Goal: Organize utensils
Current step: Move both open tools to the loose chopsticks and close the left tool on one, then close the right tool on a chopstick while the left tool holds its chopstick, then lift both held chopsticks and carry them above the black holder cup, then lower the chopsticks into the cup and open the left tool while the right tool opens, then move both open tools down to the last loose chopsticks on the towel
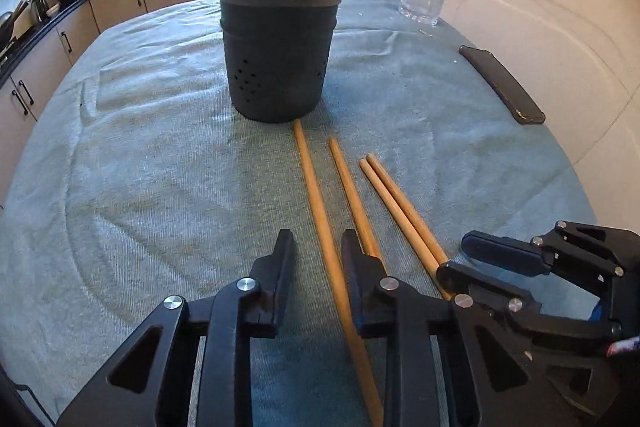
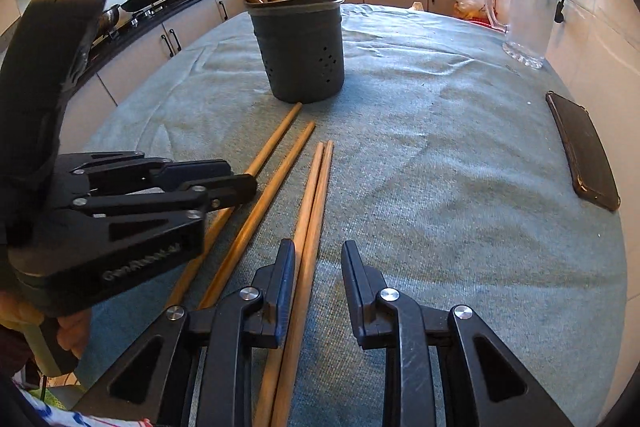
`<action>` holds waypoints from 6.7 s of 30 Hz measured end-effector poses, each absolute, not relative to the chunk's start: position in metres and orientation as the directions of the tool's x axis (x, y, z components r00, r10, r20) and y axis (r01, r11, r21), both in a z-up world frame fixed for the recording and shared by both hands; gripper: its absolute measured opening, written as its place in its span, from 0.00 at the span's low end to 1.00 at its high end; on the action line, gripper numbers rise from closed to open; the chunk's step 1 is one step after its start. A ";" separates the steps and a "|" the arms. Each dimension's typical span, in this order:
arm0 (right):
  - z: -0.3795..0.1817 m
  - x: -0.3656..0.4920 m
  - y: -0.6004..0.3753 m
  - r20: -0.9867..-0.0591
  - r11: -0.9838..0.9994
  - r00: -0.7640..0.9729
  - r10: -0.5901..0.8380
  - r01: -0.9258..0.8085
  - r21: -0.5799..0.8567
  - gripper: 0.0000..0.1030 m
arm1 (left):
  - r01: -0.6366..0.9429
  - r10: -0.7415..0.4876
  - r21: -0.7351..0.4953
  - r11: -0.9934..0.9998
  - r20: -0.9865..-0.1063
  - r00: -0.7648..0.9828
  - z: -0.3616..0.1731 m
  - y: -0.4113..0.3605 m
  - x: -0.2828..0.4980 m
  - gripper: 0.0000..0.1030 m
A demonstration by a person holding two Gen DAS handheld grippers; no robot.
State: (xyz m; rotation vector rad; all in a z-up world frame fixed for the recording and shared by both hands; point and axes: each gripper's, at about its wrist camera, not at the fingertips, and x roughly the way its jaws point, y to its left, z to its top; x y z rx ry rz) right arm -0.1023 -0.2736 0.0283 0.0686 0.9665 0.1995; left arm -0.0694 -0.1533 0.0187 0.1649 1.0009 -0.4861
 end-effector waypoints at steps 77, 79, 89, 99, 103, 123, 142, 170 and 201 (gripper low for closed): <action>0.065 -0.070 -0.349 -0.884 0.997 0.467 -0.009 0.070 0.027 0.06 | 0.354 -0.313 -0.169 0.920 -0.859 0.404 0.056 -0.093 -0.046 0.06; 0.082 -0.085 -0.349 -0.849 0.996 0.528 -0.003 0.074 0.043 0.06 | 0.356 -0.330 -0.174 0.918 -0.832 0.446 0.071 -0.088 -0.058 0.06; 0.144 -0.145 -0.341 -0.698 0.989 0.715 0.038 0.072 0.128 0.06 | 0.395 -0.417 -0.190 0.899 -0.648 0.637 0.139 -0.056 -0.135 0.06; 0.158 -0.171 -0.323 -0.643 0.993 0.764 0.048 0.035 0.116 0.06 | 0.461 -0.452 -0.136 0.877 -0.563 0.692 0.160 -0.050 -0.184 0.06; 0.167 -0.179 -0.322 -0.613 0.991 0.788 0.055 0.031 0.129 0.06 | 0.487 -0.485 -0.151 0.860 -0.534 0.692 0.172 -0.050 -0.191 0.06; 0.226 -0.140 -0.318 -0.476 0.988 0.876 0.078 -0.005 0.154 0.06 | 0.428 -0.489 -0.236 0.872 -0.424 0.762 0.230 -0.052 -0.127 0.06; 0.227 -0.022 -0.296 -0.378 0.954 0.914 0.145 -0.028 0.298 0.07 | 0.354 -0.429 -0.247 0.902 -0.426 0.797 0.234 -0.113 -0.009 0.06; 0.225 -0.048 -0.300 -0.392 0.955 0.906 0.161 -0.043 0.293 0.36 | 0.326 -0.410 -0.266 0.907 -0.389 0.825 0.241 -0.066 -0.076 0.39; 0.038 -0.115 -0.331 -0.802 0.983 0.582 0.133 0.028 0.183 0.41 | 0.426 -0.321 -0.102 0.899 -0.815 0.482 0.049 -0.155 -0.096 0.45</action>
